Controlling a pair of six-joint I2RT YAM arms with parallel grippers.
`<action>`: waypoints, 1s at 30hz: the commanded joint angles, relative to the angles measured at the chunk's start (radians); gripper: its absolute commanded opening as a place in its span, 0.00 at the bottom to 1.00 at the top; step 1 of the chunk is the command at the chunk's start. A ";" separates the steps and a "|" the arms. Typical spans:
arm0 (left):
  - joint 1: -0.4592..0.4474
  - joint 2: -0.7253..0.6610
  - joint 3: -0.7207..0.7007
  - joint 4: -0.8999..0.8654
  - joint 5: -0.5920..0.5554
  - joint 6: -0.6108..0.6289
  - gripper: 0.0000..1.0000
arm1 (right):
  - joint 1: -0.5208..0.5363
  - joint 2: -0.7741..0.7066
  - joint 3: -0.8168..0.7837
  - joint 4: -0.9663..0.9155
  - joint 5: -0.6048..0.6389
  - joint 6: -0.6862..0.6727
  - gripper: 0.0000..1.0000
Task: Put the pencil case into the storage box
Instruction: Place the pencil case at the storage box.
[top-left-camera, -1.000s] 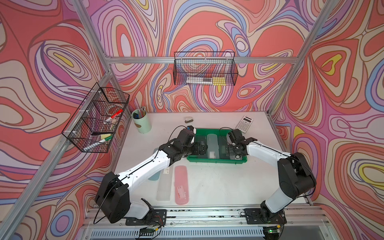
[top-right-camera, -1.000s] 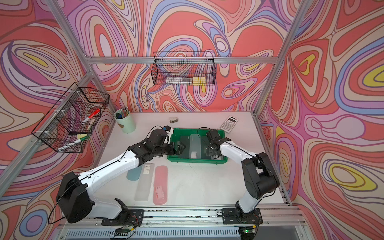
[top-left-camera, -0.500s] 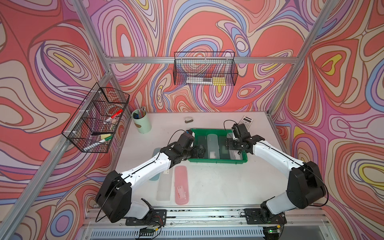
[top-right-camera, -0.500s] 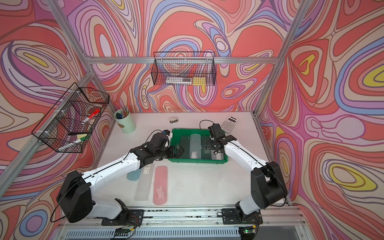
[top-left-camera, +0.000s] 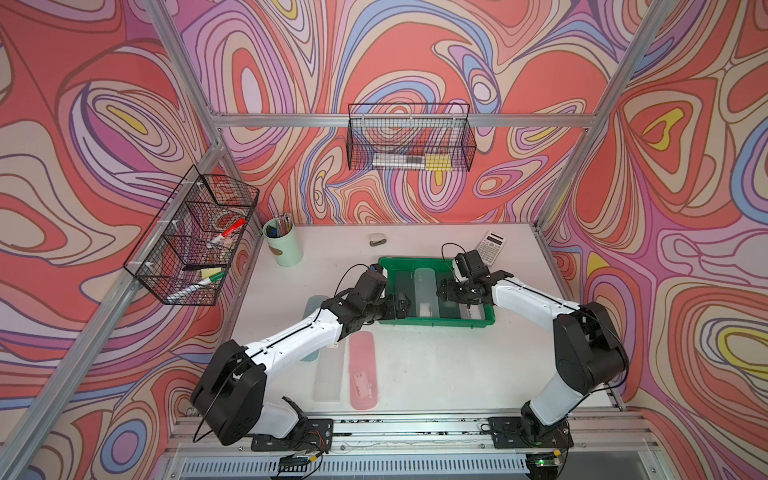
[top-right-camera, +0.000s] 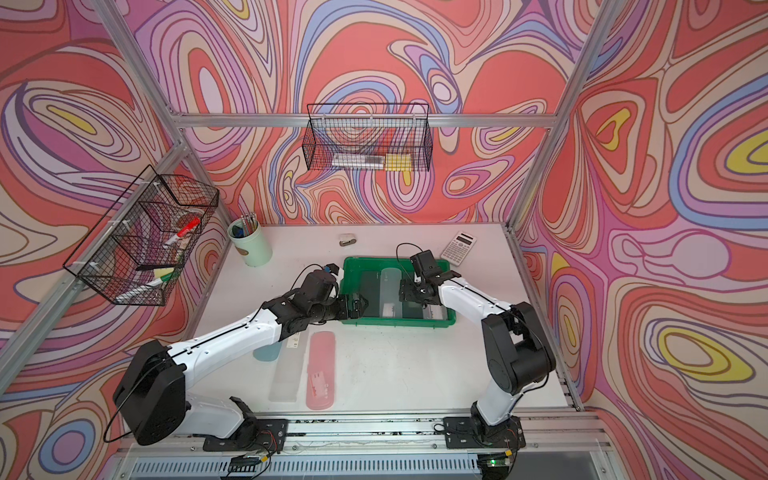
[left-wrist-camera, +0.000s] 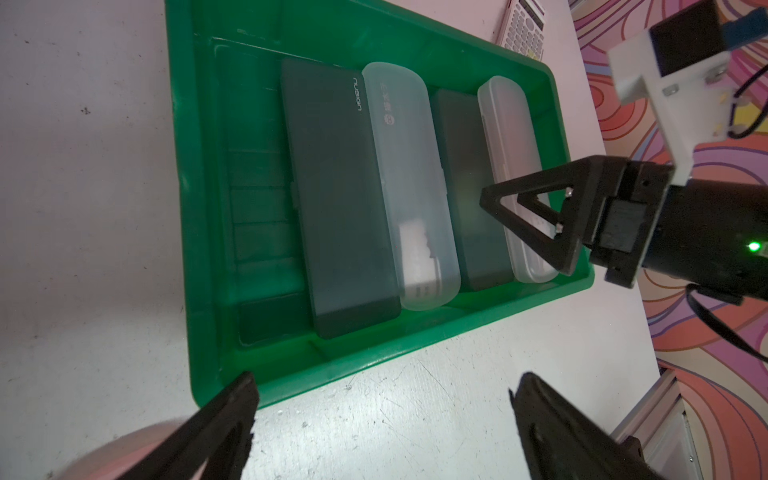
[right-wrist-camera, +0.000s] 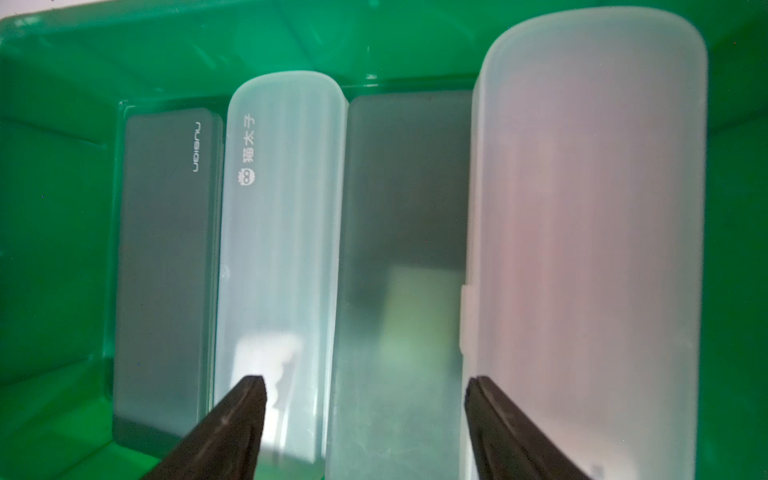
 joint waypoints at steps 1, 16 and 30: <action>-0.003 0.010 -0.005 0.020 0.008 -0.007 0.99 | 0.003 0.033 0.005 0.023 0.011 0.001 0.78; -0.004 0.005 -0.007 -0.006 -0.005 0.004 0.99 | 0.004 0.113 0.021 -0.031 0.160 -0.025 0.80; 0.043 -0.053 -0.004 -0.038 -0.011 0.006 0.99 | 0.003 -0.012 0.065 -0.068 0.150 -0.054 0.91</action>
